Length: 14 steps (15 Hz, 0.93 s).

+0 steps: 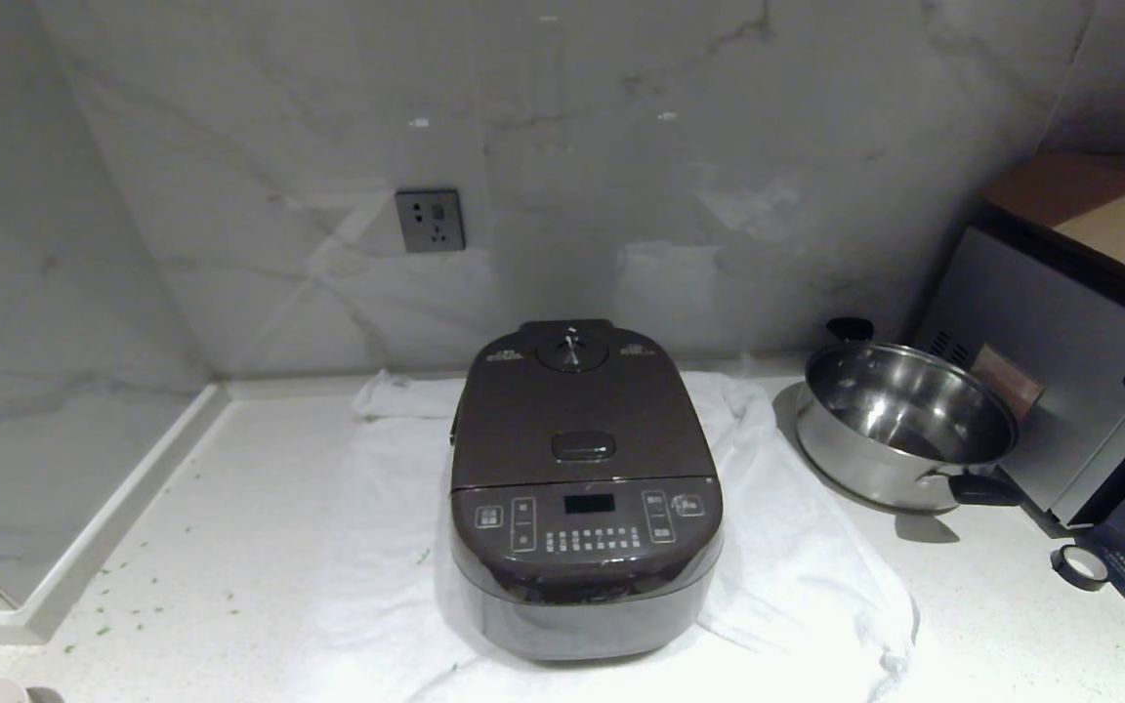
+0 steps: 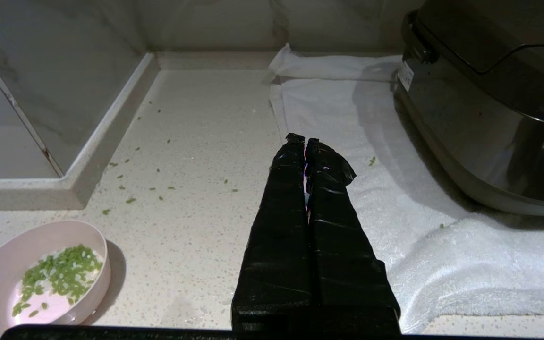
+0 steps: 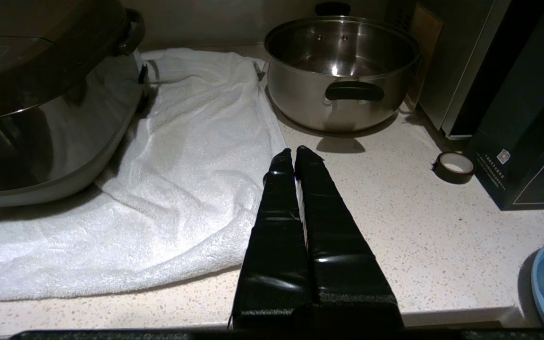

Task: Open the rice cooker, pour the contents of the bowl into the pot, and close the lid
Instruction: Open the rice cooker

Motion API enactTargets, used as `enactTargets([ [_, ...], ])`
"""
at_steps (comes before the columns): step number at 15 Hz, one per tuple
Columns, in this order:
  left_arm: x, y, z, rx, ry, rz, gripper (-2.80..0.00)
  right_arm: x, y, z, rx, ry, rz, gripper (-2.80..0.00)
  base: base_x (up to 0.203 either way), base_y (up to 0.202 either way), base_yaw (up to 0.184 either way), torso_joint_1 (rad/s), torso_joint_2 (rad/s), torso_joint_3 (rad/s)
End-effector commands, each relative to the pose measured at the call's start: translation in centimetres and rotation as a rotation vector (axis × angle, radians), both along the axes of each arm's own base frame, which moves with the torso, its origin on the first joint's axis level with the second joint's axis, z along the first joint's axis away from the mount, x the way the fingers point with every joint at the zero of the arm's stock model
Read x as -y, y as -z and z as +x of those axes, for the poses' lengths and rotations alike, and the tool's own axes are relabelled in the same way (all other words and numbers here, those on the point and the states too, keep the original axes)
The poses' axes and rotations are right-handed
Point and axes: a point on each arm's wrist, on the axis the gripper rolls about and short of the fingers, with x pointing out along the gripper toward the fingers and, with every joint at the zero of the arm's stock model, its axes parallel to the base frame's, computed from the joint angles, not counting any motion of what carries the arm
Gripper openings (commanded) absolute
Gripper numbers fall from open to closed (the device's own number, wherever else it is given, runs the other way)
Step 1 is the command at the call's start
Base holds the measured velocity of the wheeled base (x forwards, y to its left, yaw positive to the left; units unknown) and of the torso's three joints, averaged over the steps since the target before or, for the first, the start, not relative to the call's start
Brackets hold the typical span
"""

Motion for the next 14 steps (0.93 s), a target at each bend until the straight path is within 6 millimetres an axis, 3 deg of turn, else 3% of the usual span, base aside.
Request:
enactTargets([
  [1, 0.0, 0.4, 0.1, -0.01, 0.0, 0.002, -2.8, 0.0, 0.0, 0.0, -0.001, -0.001, 0.0, -2.8, 0.0, 0.0, 0.0, 0.0, 0.0, 0.0],
  [10, 0.0, 0.4, 0.1, -0.007, -0.001, 0.003, -2.8, 0.0, 0.0, 0.0, -0.001, 0.001, 0.0, -2.8, 0.0, 0.0, 0.0, 0.0, 0.0, 0.0],
  [12, 0.0, -0.6, -0.2, 0.024, 0.005, 0.01, -2.8, 0.0, 0.0, 0.0, -0.001, -0.001, 0.0, -2.8, 0.0, 0.0, 0.0, 0.0, 0.0, 0.0],
  [14, 0.1, -3.1, -0.3, 0.024, 0.029, 0.008, -2.8, 0.0, 0.0, 0.0, -0.001, -0.001, 0.0, -2.8, 0.0, 0.0, 0.0, 0.0, 0.0, 0.0],
])
